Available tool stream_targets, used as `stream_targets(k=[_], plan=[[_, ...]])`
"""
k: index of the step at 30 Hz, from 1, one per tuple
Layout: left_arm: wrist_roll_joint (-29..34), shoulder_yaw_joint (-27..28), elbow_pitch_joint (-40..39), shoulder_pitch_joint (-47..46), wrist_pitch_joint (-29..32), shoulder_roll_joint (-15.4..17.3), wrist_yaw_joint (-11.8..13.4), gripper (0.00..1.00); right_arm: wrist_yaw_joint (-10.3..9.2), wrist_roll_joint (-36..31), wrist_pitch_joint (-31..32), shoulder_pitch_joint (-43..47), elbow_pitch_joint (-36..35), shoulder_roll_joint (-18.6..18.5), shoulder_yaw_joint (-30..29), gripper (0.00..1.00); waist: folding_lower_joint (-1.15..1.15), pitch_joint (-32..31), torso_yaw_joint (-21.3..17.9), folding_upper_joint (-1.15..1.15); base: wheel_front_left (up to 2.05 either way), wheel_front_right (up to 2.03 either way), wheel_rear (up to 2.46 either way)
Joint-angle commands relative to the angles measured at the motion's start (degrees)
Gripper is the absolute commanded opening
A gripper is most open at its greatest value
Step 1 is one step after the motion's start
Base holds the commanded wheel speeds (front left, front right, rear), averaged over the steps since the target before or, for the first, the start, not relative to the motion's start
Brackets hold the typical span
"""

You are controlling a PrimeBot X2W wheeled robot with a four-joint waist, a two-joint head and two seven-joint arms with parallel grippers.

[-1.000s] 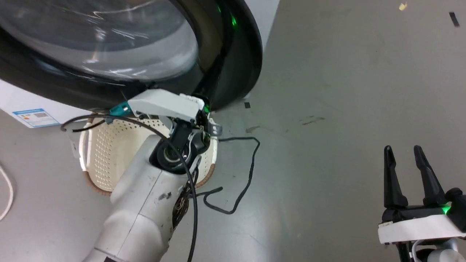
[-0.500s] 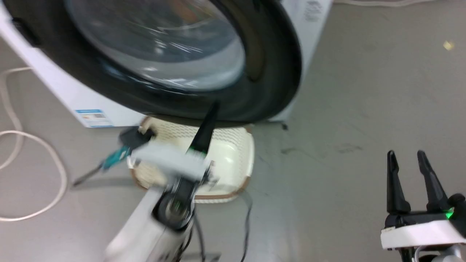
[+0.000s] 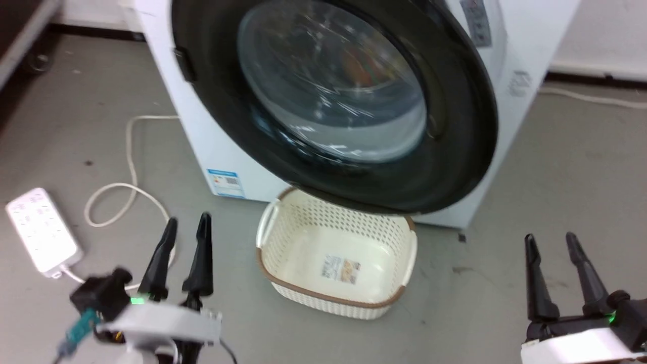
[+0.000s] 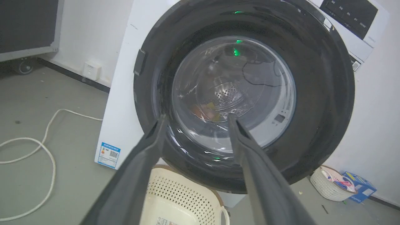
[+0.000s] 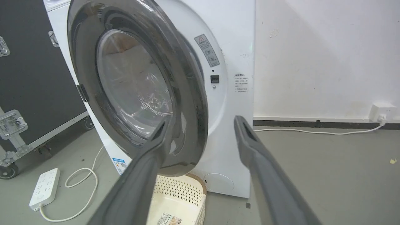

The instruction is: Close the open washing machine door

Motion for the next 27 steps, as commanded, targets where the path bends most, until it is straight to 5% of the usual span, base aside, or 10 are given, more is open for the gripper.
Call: stream_targets(k=[1,4,9,16,18,27], plan=[[6.68,2.84,-2.54,3.03,-0.3,-2.43,0.24,1.0,0.05,-0.44,-0.25,1.15,-0.28,0.0,0.35,1.0,0.01,-2.05,2.0,0.0,0.0,0.0,0.0],[18.65,4.68,-5.19,6.2,-0.3,-3.53,1.35,1.0,0.05,-0.82,-0.25,1.9,-0.16,0.0,1.16,1.0,0.01,-2.69,2.5,0.0,0.0,0.0,0.0],[30.13,4.57,-5.29,9.48,-0.31,-4.96,2.96,1.0,0.05,-1.99,-0.25,2.85,0.2,0.0,2.36,1.0,0.01,-3.14,2.76,0.0,0.0,0.0,0.0],[32.27,5.48,-5.74,10.67,-0.31,-7.16,3.05,1.0,0.05,-2.34,-0.25,3.46,0.92,0.0,3.35,1.0,0.01,-2.65,3.21,0.0,0.0,0.0,0.0],[32.67,5.42,-5.78,10.25,-0.31,-7.48,2.64,1.0,0.05,-2.98,-0.25,3.05,1.36,0.0,3.94,0.0,0.01,-1.87,3.59,0.0,0.0,0.0,0.0],[34.9,2.05,-5.78,5.89,-0.31,-8.24,1.36,1.0,0.05,-7.76,1.06,-7.04,3.93,-1.84,8.52,0.0,0.01,6.29,6.18,0.0,0.0,0.0,0.0]])
